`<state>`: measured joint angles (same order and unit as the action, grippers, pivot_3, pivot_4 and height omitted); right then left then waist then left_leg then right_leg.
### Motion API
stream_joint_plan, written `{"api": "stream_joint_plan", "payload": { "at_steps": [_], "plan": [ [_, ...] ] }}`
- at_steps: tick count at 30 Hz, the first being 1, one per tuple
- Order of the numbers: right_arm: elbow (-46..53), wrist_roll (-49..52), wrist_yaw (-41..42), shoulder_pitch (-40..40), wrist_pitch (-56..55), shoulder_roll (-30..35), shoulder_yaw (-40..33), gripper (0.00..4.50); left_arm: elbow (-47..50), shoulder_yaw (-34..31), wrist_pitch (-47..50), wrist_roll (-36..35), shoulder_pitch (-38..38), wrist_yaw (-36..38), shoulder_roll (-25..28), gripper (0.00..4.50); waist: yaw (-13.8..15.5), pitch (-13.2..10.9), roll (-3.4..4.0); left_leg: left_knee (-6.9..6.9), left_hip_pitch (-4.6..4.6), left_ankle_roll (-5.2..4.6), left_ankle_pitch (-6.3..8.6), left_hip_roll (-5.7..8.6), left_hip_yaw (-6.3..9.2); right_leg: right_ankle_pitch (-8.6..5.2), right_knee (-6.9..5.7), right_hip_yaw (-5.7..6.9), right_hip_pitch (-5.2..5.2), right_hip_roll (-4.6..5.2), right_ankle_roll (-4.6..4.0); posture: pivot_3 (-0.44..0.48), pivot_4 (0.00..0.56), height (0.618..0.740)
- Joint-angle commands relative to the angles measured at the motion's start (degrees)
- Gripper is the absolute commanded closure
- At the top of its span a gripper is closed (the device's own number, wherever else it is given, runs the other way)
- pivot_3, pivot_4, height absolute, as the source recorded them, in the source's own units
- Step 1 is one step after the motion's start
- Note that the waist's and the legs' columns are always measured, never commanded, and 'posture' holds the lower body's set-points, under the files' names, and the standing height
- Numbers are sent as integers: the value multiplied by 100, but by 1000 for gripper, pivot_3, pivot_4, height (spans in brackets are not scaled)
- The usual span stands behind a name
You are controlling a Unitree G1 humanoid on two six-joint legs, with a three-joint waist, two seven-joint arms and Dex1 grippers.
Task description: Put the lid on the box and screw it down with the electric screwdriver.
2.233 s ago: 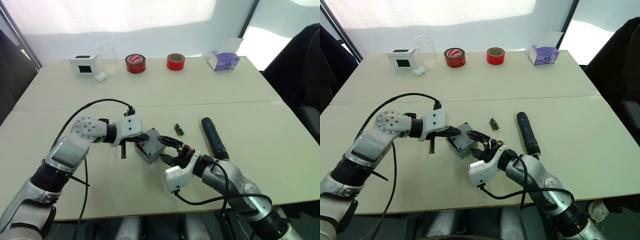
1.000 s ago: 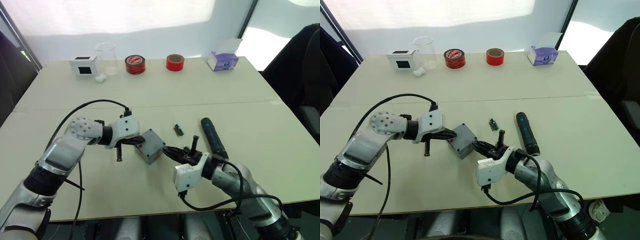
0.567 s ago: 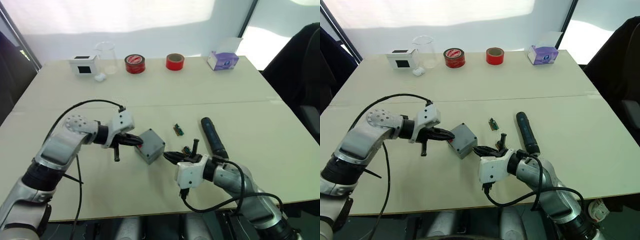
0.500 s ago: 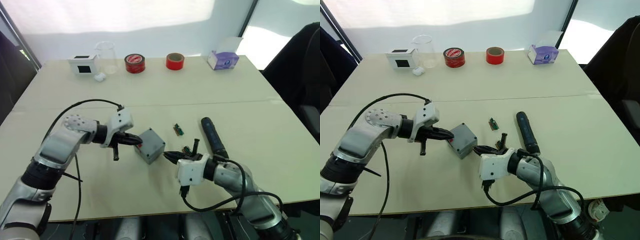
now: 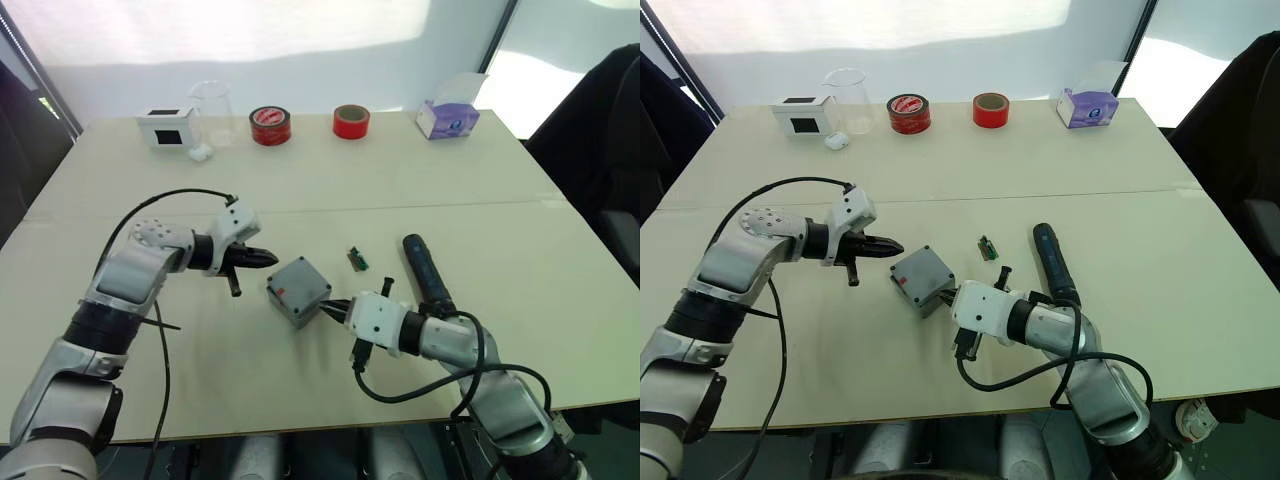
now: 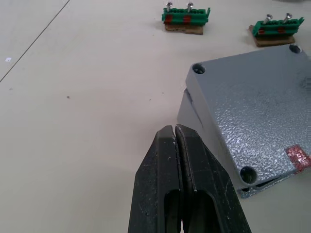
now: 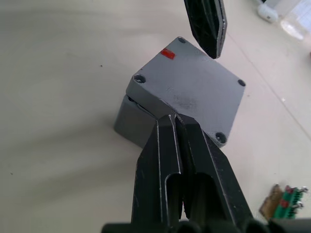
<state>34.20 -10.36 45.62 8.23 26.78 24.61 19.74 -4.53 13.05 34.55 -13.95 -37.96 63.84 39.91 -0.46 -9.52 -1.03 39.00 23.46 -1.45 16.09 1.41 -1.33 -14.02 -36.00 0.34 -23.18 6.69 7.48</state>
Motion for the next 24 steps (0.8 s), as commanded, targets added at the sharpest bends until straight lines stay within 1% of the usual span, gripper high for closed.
{"api": "stream_joint_plan", "payload": {
  "at_steps": [1,11,24],
  "plan": [
    [153,84,-85,132,42,8,53,4442,143,-2,-50,25,8,28,-18,4500,-2,0,0,0,0,0,0,0,0,0,0,0,0,0,0,0,150,740],
    [-99,112,-227,253,-44,52,166,4442,471,-2,152,-21,185,90,2,4500,0,-1,0,-1,0,0,0,0,0,0,0,0,-1,0,0,0,150,740],
    [-308,133,-295,336,-132,51,260,4442,751,-8,289,-31,358,131,175,4500,-3,-1,0,-1,0,0,0,0,0,0,1,0,-1,1,0,0,150,740]
  ]
}}
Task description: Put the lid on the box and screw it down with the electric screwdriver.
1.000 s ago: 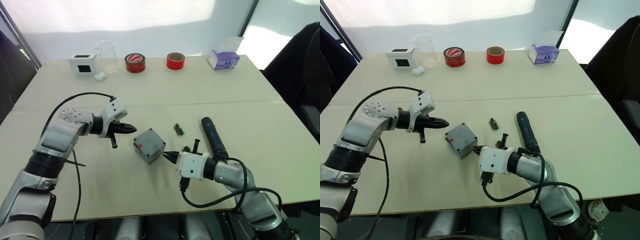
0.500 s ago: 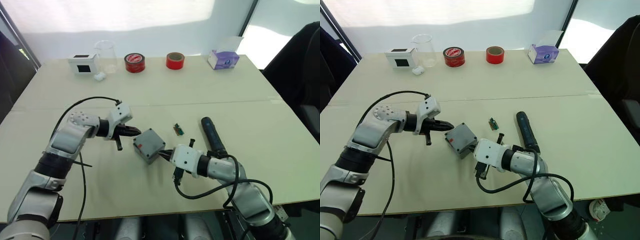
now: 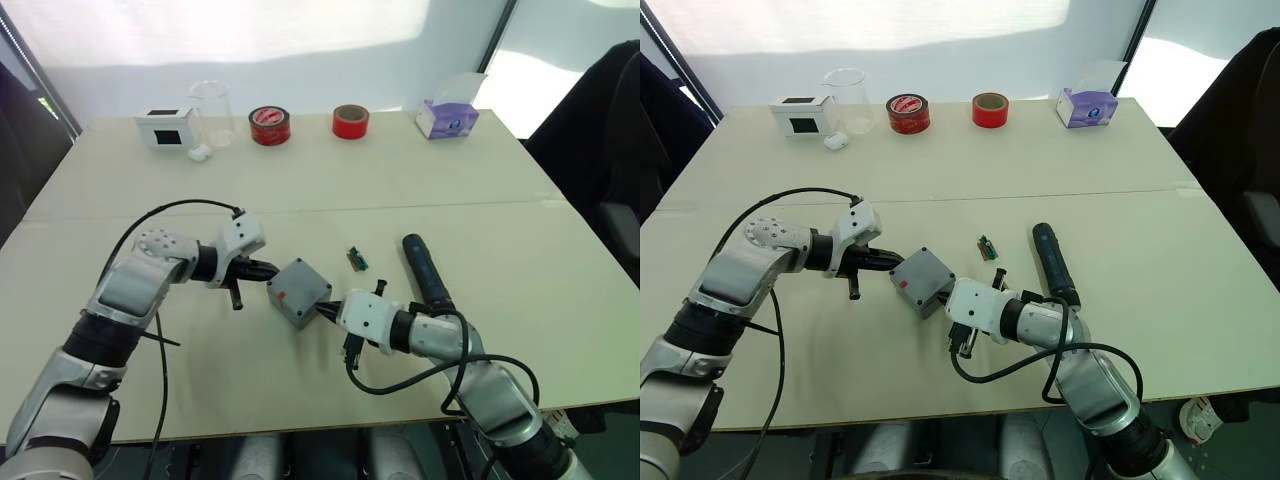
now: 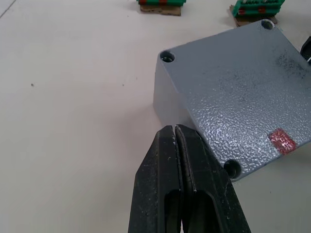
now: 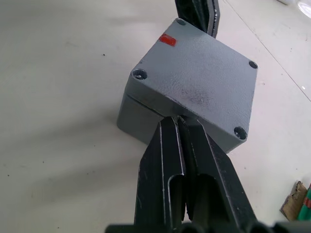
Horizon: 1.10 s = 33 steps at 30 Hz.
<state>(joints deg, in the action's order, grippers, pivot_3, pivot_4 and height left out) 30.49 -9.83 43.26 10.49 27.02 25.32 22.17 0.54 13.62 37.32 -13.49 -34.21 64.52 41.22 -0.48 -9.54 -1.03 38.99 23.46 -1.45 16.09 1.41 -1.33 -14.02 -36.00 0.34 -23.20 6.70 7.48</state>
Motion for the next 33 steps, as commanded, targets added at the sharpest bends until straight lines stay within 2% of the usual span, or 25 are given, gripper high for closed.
{"api": "stream_joint_plan", "payload": {
  "at_steps": [1,11,15,21,33],
  "plan": [
    [55,78,-63,116,-157,-19,21,4442,245,-60,3,-70,-13,63,51,4500,-4,0,0,0,0,0,0,0,0,0,0,0,0,0,0,0,150,740],
    [302,311,104,14,198,83,-99,4442,-255,-214,-278,78,-187,-217,-90,4500,5,-1,0,-1,0,0,0,0,0,0,0,0,-1,0,0,0,150,740],
    [211,416,120,52,441,93,-33,4442,-723,-18,-689,346,-302,-358,-268,4500,3,-2,-1,-1,0,0,0,0,0,0,0,0,-1,0,0,0,150,740],
    [-127,287,-43,292,536,52,82,4442,-793,153,-825,422,-150,-301,-488,4500,-5,-2,-2,-1,1,0,0,1,-1,0,0,0,-1,1,0,0,150,740],
    [-1093,70,-229,910,68,-9,253,4442,718,-57,157,36,826,-299,-228,4500,-1,-5,0,-6,1,1,0,0,-1,0,0,-1,-6,5,0,0,150,740]
  ]
}}
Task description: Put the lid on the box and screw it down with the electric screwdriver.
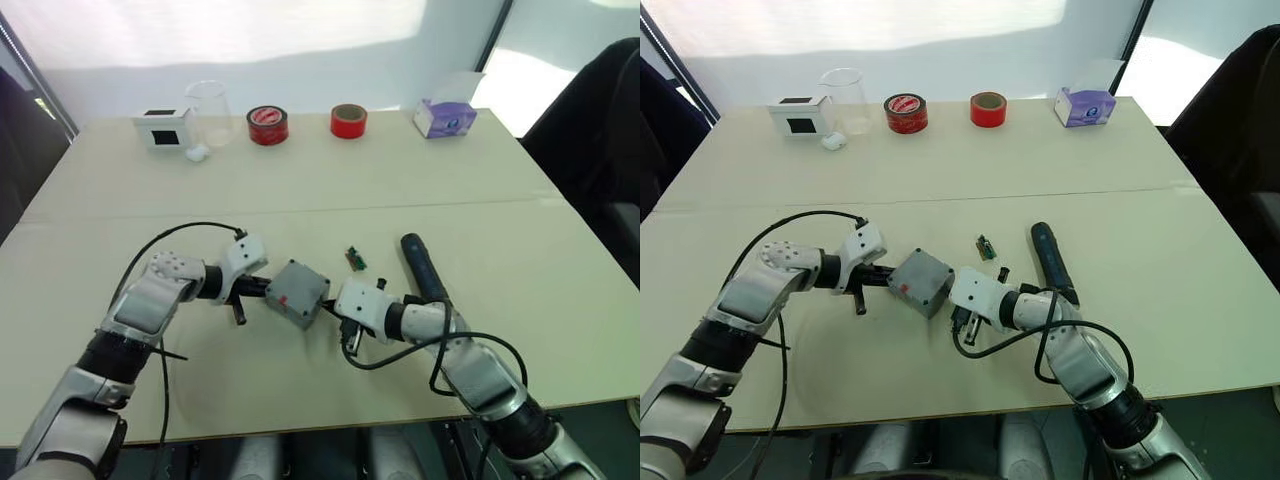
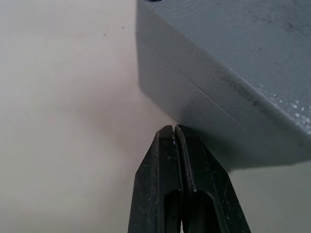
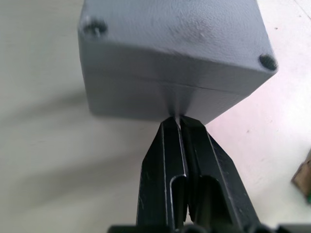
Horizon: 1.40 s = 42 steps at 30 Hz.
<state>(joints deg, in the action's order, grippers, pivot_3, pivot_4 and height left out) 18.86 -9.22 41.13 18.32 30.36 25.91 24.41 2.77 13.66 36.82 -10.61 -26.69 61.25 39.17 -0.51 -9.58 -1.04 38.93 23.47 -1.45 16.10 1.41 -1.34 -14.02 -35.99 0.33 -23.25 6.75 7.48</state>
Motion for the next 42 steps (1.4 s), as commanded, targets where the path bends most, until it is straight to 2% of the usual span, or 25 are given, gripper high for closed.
{"api": "stream_joint_plan", "payload": {
  "at_steps": [1,5,19,23,26,27,29,31,33,35,42],
  "plan": [
    [3,15,1,166,-313,-61,25,4442,666,-127,328,-304,163,-31,-6,4500,-7,0,0,0,0,0,0,1,0,0,0,0,1,1,0,0,150,740],
    [-103,82,124,224,-437,-34,29,4442,1048,-316,637,-390,374,-246,9,4500,-11,-1,1,0,0,0,0,0,0,0,0,0,-1,1,0,0,150,740],
    [40,130,253,194,-296,62,-196,4442,878,-466,756,-313,241,-533,221,4500,-12,-1,1,-1,0,1,0,0,0,0,0,0,-1,1,0,0,150,740],
    [478,400,230,135,121,202,-765,4442,939,-1085,473,-490,255,-770,196,4500,-4,-6,4,-1,0,2,0,0,0,0,0,0,-2,1,0,0,150,740],
    [1163,860,352,-73,744,430,-1440,4442,1012,-1465,208,-531,259,-964,224,4500,31,-6,3,-1,3,2,0,0,1,0,2,0,-3,6,-1,0,150,740],
    [1336,1006,358,-111,929,472,-1647,4442,994,-1507,125,-564,222,-914,261,4500,30,-6,3,-1,3,4,2,1,2,1,4,0,-2,6,-1,0,150,740],
    [1664,1374,324,-160,1441,471,-2157,4442,893,-1592,813,-1301,-59,-212,442,4500,46,-7,2,-1,3,6,3,1,2,1,5,1,-1,7,-1,0,150,740],
    [1915,1675,246,-172,2009,480,-2658,4442,852,-1649,1026,-1488,-354,-125,538,4500,79,-8,4,-1,5,6,3,0,2,1,3,2,-3,6,-2,0,150,740],
    [2191,2021,255,-275,2681,555,-3139,3949,1202,-1533,1013,-1595,-492,41,717,4500,89,-8,3,-1,5,6,3,0,2,1,5,2,-2,6,-2,0,150,740],
    [2394,2286,270,-412,3091,654,-3339,3273,1543,-1403,1056,-1770,-492,234,845,4500,98,-8,4,-1,5,5,4,0,0,1,7,1,-1,7,-3,0,150,740],
    [2802,2768,-41,-943,3676,711,-3055,384,2182,-998,962,-1907,-284,536,1142,4500,99,-9,5,-11,5,6,6,-2,-1,-9,20,-1,-2,8,-22,0,150,740]
  ]
}}
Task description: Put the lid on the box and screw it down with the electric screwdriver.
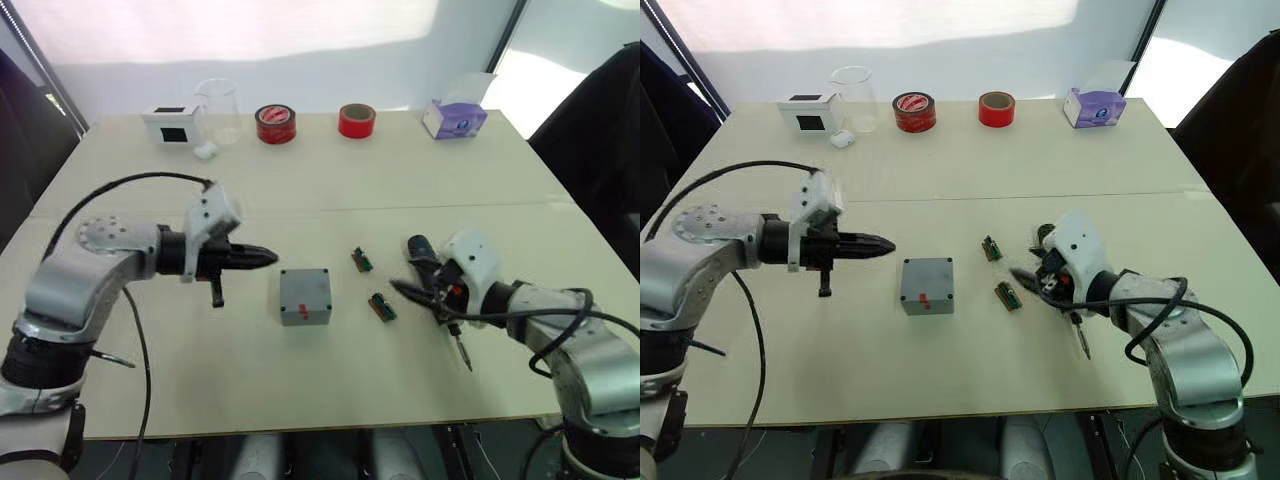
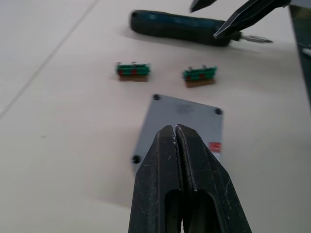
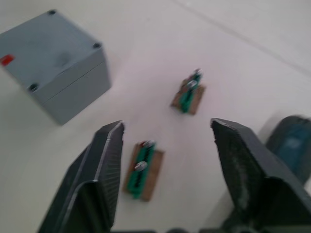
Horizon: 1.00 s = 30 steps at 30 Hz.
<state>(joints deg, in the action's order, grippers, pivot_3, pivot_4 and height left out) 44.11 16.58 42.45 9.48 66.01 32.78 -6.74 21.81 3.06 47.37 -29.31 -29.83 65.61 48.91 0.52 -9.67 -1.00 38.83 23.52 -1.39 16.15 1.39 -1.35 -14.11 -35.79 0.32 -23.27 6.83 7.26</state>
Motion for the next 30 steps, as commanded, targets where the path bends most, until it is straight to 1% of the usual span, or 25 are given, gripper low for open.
{"api": "stream_joint_plan", "payload": {
  "at_steps": [1,6,7,9,10,12,15,30],
  "plan": [
    [283,232,-230,-92,139,27,79,53,315,96,-136,-23,58,108,198,4500,-4,-1,1,0,0,0,0,0,-1,0,1,0,-1,0,-1,0,150,740],
    [67,178,-600,-315,-33,31,413,53,553,160,-172,-31,354,35,335,4500,11,-1,2,-4,0,0,0,-1,-1,-1,13,0,1,1,-2,0,150,740],
    [26,177,-640,-318,-96,34,440,396,556,146,-161,-49,370,-5,322,4500,14,-1,2,-4,2,0,0,-1,-1,-1,17,0,1,1,-3,0,150,740],
    [-91,130,-716,-342,-240,83,541,661,546,102,-125,-88,426,-92,289,4500,18,-1,2,-4,4,0,0,-1,-1,0,22,1,2,0,-5,0,150,740],
    [-153,109,-749,-366,-305,111,580,1103,531,61,-91,-136,457,-140,252,4500,19,-1,2,-4,5,0,0,-1,-1,1,26,1,4,0,-5,0,150,740],
    [-272,81,-849,-379,-379,129,623,1659,485,27,-81,-160,511,-221,221,4500,17,-1,2,-4,5,-1,0,-1,-1,1,31,1,6,0,-5,0,150,740],
    [-369,105,-950,-366,-472,158,652,2773,473,61,-136,-128,558,-280,244,4500,12,-2,2,-4,6,-2,1,-1,-2,1,34,1,6,-1,-5,0,150,740],
    [-562,225,-1158,-275,-667,124,792,2773,425,140,-267,-97,623,-476,247,4500,14,-2,2,-4,6,-2,1,-1,-3,1,34,2,6,-4,-5,0,150,740]
  ]
}}
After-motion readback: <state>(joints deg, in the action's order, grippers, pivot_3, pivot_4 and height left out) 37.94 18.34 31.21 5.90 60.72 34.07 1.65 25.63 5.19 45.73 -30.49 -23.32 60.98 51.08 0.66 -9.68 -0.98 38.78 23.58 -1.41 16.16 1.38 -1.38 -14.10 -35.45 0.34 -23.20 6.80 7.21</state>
